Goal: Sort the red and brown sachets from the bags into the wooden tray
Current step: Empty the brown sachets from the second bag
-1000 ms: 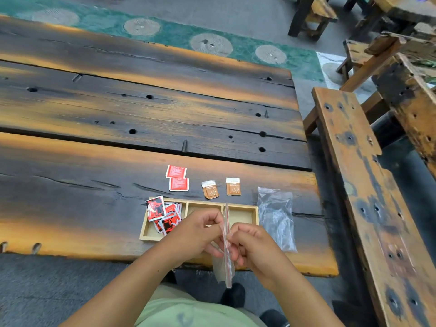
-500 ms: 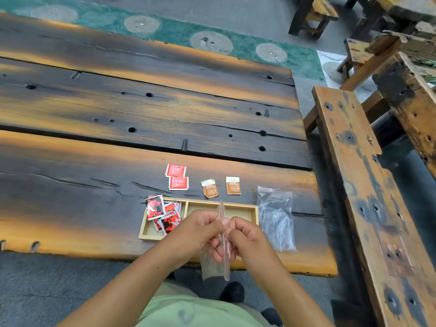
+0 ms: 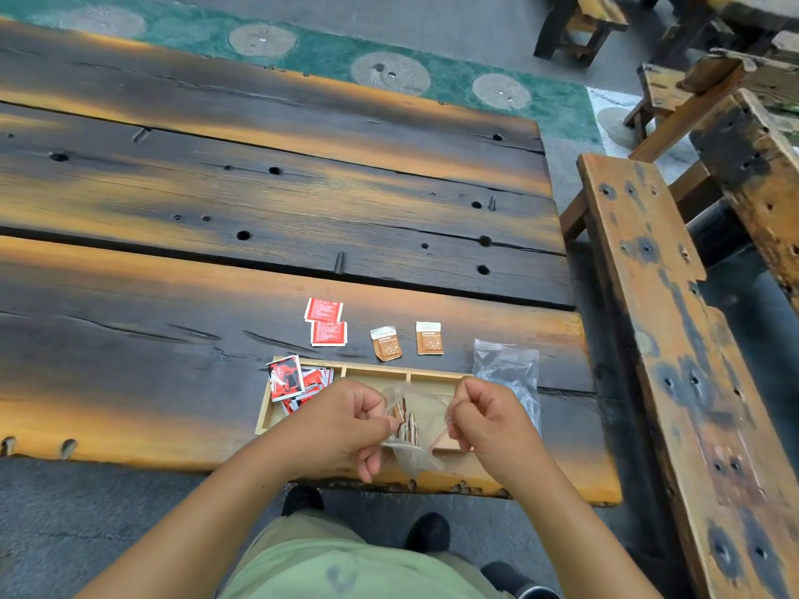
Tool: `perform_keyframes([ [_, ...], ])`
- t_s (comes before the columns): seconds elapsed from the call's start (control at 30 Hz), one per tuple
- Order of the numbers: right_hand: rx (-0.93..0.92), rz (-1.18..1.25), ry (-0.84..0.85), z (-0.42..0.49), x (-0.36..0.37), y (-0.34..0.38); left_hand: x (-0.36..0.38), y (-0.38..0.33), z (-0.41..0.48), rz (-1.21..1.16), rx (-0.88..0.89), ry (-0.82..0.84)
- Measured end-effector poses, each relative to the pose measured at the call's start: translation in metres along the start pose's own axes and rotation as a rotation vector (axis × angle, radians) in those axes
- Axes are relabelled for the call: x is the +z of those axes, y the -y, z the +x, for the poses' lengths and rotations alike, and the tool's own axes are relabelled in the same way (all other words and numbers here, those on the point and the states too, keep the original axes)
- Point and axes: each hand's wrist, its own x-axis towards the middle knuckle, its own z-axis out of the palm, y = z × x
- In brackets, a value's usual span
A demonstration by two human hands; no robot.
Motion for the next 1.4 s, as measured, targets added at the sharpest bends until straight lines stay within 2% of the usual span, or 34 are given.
perform_keyframes([
  [0.17, -0.041, -0.285, -0.017, -0.002, -0.016, 0.002, -0.027, -0.008, -0.005, 0.280, -0.092, 0.029],
  [0.23, -0.116, -0.515, -0.017, -0.002, -0.017, 0.004, -0.033, -0.016, -0.006, 0.358, -0.101, 0.045],
  [0.3, -0.192, -0.778, -0.048, -0.002, -0.013, 0.008, -0.036, -0.023, -0.006, 0.509, -0.076, -0.003],
  [0.37, -0.199, -0.827, -0.073, -0.003, -0.009, 0.013, -0.039, -0.023, -0.004, 0.578, -0.023, -0.068],
  [0.43, -0.158, -0.713, -0.070, -0.006, -0.007, 0.020, -0.039, -0.020, -0.003, 0.457, 0.037, -0.088],
  [0.53, -0.037, -0.361, -0.048, -0.011, -0.007, 0.036, -0.036, -0.011, -0.003, 0.153, 0.081, -0.135],
  [0.6, -0.026, -0.259, -0.053, -0.012, -0.007, 0.046, -0.034, -0.004, -0.003, -0.084, 0.084, -0.160],
  [0.67, -0.042, -0.198, -0.084, -0.012, -0.008, 0.056, -0.033, 0.005, -0.002, -0.433, 0.107, -0.105],
  [0.7, -0.049, -0.163, -0.094, -0.011, -0.010, 0.062, -0.030, 0.009, -0.002, -0.519, 0.133, -0.035],
  [0.73, -0.058, -0.127, -0.095, -0.012, -0.013, 0.068, -0.025, 0.010, -0.003, -0.503, 0.158, 0.033],
  [0.8, -0.083, -0.065, -0.073, -0.013, -0.018, 0.081, -0.010, 0.008, 0.002, -0.304, 0.203, 0.114],
  [0.87, -0.110, -0.004, -0.026, -0.016, -0.025, 0.094, 0.005, -0.008, 0.006, -0.158, 0.261, 0.096],
  [1.03, -0.205, 0.146, 0.071, -0.023, -0.043, 0.124, 0.005, -0.059, 0.003, -0.246, 0.471, -0.031],
  [1.13, -0.220, 0.278, 0.120, -0.022, -0.052, 0.129, 0.002, -0.080, 0.008, -0.274, 0.566, 0.034],
  [1.27, -0.212, 0.501, 0.189, -0.022, -0.059, 0.134, 0.012, -0.091, 0.024, -0.405, 0.546, 0.215],
  [1.4, -0.250, 0.703, 0.244, -0.026, -0.074, 0.139, 0.020, -0.100, 0.028, -0.451, 0.611, 0.241],
])
